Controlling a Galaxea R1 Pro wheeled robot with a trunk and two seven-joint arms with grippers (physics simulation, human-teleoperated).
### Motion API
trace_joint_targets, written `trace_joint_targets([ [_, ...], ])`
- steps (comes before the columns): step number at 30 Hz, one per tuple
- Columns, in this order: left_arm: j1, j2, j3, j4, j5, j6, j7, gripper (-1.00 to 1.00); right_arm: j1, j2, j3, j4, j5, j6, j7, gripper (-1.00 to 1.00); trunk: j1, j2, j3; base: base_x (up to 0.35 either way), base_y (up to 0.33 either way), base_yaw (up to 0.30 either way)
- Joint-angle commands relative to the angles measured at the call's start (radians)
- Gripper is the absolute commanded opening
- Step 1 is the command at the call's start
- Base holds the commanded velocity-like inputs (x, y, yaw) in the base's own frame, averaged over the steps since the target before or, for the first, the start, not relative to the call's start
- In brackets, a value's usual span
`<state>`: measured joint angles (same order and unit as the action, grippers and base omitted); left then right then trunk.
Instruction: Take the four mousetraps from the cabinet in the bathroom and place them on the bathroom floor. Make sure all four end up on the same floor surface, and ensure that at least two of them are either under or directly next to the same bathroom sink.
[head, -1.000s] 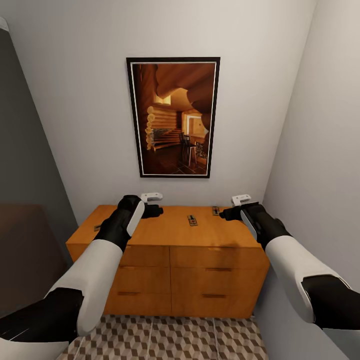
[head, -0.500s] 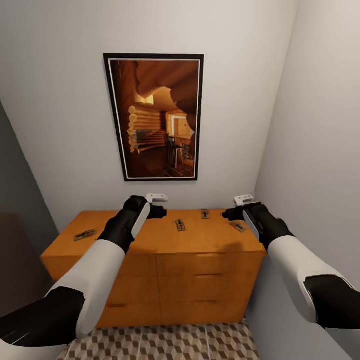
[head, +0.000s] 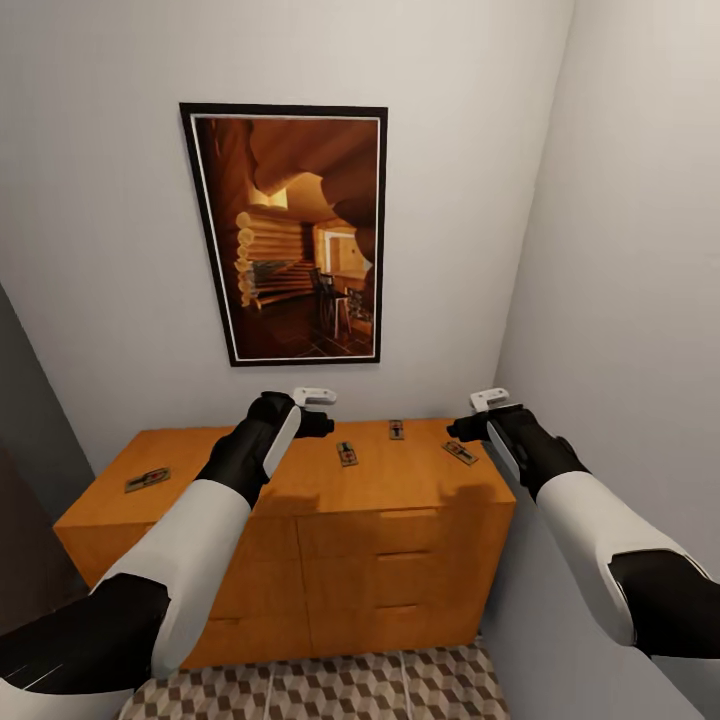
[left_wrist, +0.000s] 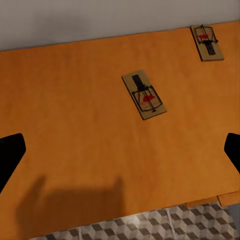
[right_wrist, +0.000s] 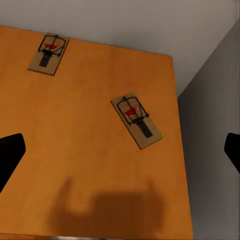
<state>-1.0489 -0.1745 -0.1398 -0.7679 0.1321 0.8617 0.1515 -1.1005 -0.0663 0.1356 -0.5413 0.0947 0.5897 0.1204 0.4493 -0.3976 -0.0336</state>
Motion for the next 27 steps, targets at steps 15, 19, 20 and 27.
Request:
trace_joint_targets([
  [15,0.001,0.000,-0.002,-0.001,0.011,-0.002,0.010,1.00,-0.001,-0.001,0.004,-0.001,0.017,0.005,0.021,1.00,0.001,-0.002,-0.002,0.001,-0.001,-0.003],
  [19,0.001,0.000,-0.002,-0.001,0.011,-0.003,0.010,1.00,-0.001,-0.001,0.009,0.009,0.018,0.005,0.022,1.00,0.001,-0.002,-0.002,0.000,0.000,0.000],
  [20,0.002,0.000,-0.002,-0.001,0.011,-0.003,0.010,1.00,-0.001,-0.001,0.013,0.012,0.019,0.005,0.023,1.00,0.001,-0.002,-0.002,0.000,0.000,0.000],
  [27,0.002,0.000,-0.003,-0.001,0.011,-0.004,0.010,1.00,-0.001,-0.001,0.074,0.027,0.020,0.001,0.024,1.00,0.001,-0.002,-0.002,0.000,0.000,0.000],
])
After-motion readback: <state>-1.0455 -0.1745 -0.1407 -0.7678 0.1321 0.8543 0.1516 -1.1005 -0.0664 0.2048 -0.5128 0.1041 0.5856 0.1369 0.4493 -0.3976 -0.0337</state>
